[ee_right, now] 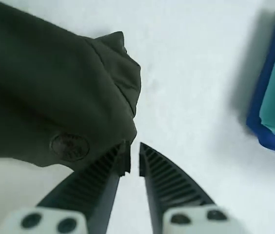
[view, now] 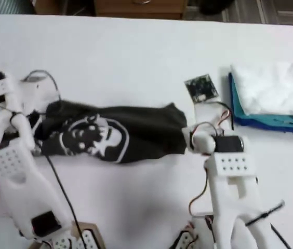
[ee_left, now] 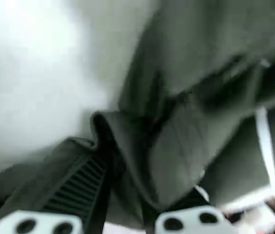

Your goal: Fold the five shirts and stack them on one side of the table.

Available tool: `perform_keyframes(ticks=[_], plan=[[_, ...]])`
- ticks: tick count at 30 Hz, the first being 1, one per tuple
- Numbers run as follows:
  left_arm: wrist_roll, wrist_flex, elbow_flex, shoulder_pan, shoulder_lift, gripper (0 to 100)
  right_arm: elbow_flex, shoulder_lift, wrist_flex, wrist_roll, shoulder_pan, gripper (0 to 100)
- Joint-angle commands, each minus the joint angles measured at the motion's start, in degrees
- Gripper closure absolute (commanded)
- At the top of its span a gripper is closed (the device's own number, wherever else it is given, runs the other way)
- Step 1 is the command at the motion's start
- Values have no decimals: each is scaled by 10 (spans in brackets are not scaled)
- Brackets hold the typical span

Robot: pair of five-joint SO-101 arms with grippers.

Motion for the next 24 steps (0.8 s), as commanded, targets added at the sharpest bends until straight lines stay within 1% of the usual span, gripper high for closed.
perform_keyframes(ticks=[1,3,4,7,9,12,14,17,20,22,24], plan=[[-36,9,116,-20,-161,976,-87,81,4,-34,-9,839],[-54,8,146,-23,-224,976,-151,154,29,-38,-34,779],[-60,8,153,-23,-251,976,-185,189,44,-38,-48,772],[-64,7,138,-20,-307,966,-287,284,82,-40,-89,791],[-60,1,104,-19,-328,920,-350,340,98,-41,-106,809],[-51,-25,38,-15,-328,812,-425,415,102,-42,-111,828],[-1,-65,14,-3,-308,761,-463,463,99,-72,-109,832],[105,-131,2,32,-254,774,-506,537,102,-127,-109,831],[191,-171,-27,76,-185,782,-535,604,109,-149,-110,830],[227,-185,-60,110,-135,782,-556,642,129,-150,-110,831],[229,-186,-99,144,-81,782,-581,670,166,-150,-110,832]])
